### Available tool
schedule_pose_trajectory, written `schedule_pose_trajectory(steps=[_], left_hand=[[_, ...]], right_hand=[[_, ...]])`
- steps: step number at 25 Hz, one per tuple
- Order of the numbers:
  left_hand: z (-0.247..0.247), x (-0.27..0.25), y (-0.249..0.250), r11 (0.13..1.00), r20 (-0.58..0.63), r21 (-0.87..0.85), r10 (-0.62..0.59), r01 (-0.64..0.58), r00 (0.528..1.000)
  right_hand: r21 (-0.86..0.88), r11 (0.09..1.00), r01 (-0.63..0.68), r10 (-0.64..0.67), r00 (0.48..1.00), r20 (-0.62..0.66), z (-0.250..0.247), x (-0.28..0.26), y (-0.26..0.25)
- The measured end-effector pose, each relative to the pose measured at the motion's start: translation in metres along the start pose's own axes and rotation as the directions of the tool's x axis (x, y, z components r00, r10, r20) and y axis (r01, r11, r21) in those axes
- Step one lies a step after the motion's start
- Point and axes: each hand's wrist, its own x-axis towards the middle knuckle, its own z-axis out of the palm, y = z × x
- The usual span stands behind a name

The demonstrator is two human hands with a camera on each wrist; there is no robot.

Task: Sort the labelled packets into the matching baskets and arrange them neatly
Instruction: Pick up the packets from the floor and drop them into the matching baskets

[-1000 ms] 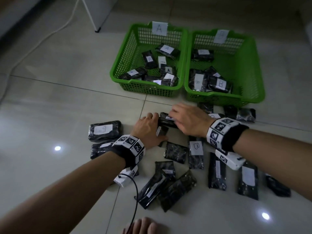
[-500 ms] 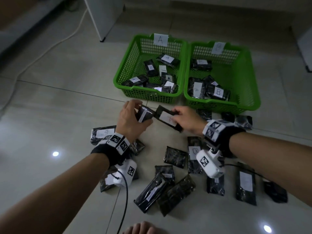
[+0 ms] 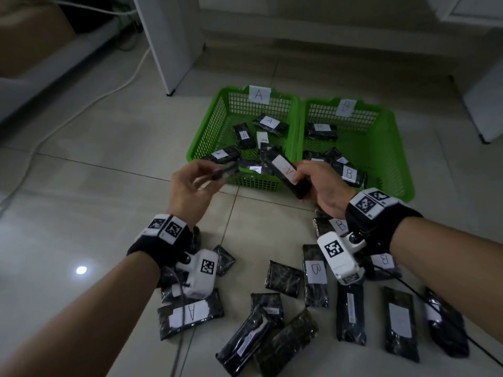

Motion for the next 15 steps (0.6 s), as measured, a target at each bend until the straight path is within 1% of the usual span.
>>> schedule_pose_trajectory(steps=[1,2,3,4,5,8,10,12,13,14,15], left_hand=[[-0.002,0.001,0.002,0.985,0.02,0.092,0.143,-0.145,0.989],[-0.005,0.002,0.002,0.95,0.038,0.167,0.26,-0.263,0.965],[-0.006,0.002,-0.001,0.913,0.039,0.241,0.331,-0.33,0.943],[-0.007,0.004,-0.005,0.903,0.016,0.267,0.346,-0.337,0.938],[-0.007,0.006,-0.009,0.914,-0.013,0.254,0.329,-0.315,0.944],[-0.005,0.013,-0.015,0.965,-0.07,0.124,0.242,-0.232,0.968],[-0.004,0.021,-0.016,0.977,-0.095,0.092,0.199,-0.191,0.975],[-0.002,0.035,-0.016,0.976,-0.091,0.13,0.189,-0.177,0.978],[0.0,0.043,-0.016,0.964,-0.083,0.196,0.199,-0.18,0.976],[0.003,0.054,-0.016,0.945,-0.07,0.274,0.204,-0.178,0.976],[0.007,0.066,-0.016,0.923,-0.055,0.346,0.198,-0.167,0.979]], right_hand=[[0.009,1.0,0.022,-0.022,0.999,-0.031,0.001,0.005,-0.005],[0.006,0.999,0.041,-0.041,0.997,-0.062,0.002,0.012,-0.01],[-0.019,0.998,0.064,-0.065,0.993,-0.094,0.003,0.017,-0.014],[-0.061,0.993,0.097,-0.104,0.987,-0.121,0.005,0.022,-0.019],[-0.121,0.983,0.14,-0.157,0.977,-0.145,0.007,0.026,-0.022],[-0.309,0.915,0.26,-0.331,0.922,-0.203,0.013,0.043,-0.023],[-0.4,0.869,0.291,-0.399,0.891,-0.216,0.015,0.057,-0.019],[-0.508,0.809,0.294,-0.432,0.885,-0.176,0.017,0.075,-0.017],[-0.584,0.759,0.29,-0.439,0.889,-0.128,0.019,0.082,-0.017],[-0.682,0.675,0.283,-0.436,0.898,-0.06,0.022,0.089,-0.017],[-0.794,0.539,0.28,-0.426,0.904,0.029,0.025,0.094,-0.016]])
